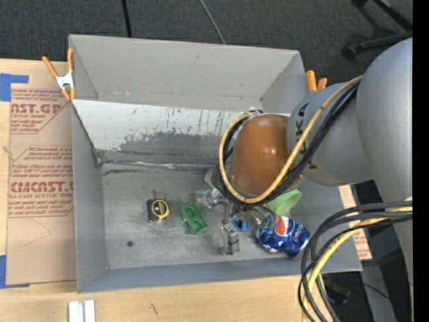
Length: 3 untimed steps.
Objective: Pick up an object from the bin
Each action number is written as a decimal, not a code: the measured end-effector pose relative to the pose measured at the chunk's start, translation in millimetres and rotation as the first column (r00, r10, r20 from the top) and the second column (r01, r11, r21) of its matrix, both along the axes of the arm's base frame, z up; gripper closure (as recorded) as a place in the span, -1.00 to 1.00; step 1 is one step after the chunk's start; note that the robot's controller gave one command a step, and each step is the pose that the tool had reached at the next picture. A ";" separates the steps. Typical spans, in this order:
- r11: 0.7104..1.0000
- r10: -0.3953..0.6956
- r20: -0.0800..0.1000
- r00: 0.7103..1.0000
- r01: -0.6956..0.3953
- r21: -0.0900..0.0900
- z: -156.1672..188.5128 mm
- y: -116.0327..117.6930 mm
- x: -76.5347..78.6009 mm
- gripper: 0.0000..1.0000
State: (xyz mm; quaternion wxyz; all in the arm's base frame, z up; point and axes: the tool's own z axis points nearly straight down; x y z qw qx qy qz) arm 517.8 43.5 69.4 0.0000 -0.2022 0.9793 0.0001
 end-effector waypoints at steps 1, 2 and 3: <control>0.988 0.152 0.004 0.988 -0.152 0.000 1.1 0.8 44.8 -1.00; 0.959 0.282 0.014 0.959 -0.282 -0.003 52.6 -115.7 48.7 -1.00; 0.958 0.288 0.003 0.958 -0.288 0.004 -1.6 -71.4 51.3 -1.00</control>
Offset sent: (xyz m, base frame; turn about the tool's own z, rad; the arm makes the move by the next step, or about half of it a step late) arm 0.0437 -0.0004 0.0012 -0.1526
